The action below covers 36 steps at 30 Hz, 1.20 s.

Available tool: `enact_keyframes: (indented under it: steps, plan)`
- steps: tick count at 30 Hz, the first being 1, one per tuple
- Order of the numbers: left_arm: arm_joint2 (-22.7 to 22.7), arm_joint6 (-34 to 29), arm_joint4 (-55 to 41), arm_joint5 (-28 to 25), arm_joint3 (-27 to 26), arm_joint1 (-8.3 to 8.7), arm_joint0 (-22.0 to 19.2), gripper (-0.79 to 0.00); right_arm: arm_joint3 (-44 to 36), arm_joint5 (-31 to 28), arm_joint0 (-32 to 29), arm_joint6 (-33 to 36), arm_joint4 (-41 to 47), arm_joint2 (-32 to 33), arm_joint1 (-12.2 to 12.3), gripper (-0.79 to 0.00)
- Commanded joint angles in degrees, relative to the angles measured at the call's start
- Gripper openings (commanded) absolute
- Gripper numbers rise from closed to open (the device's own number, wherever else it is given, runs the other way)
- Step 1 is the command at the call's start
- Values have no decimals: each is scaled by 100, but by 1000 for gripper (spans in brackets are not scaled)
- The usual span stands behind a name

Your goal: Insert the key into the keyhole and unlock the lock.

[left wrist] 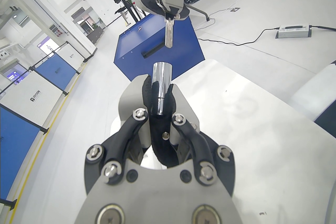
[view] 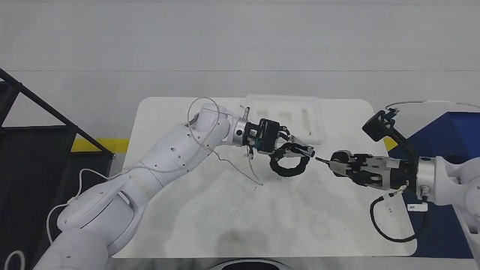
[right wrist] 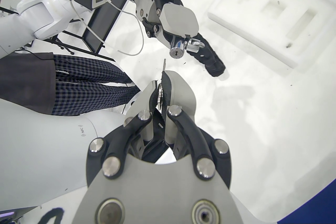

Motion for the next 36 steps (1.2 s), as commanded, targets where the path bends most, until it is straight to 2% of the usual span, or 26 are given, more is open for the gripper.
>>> enact_keyframes:
  steps: [1,16,36]
  plan:
    - [35,49,22,-18,39,-21,-23,-785,-12,-12,17,-2,-64,-29,6,-785]
    - [213,223,86,26,217,-152,-173,-785,70,39,105,-47,-250,-154,47,-785]
    - [243,269,89,73,290,-224,-220,-785,165,68,247,42,-234,-267,102,-785]
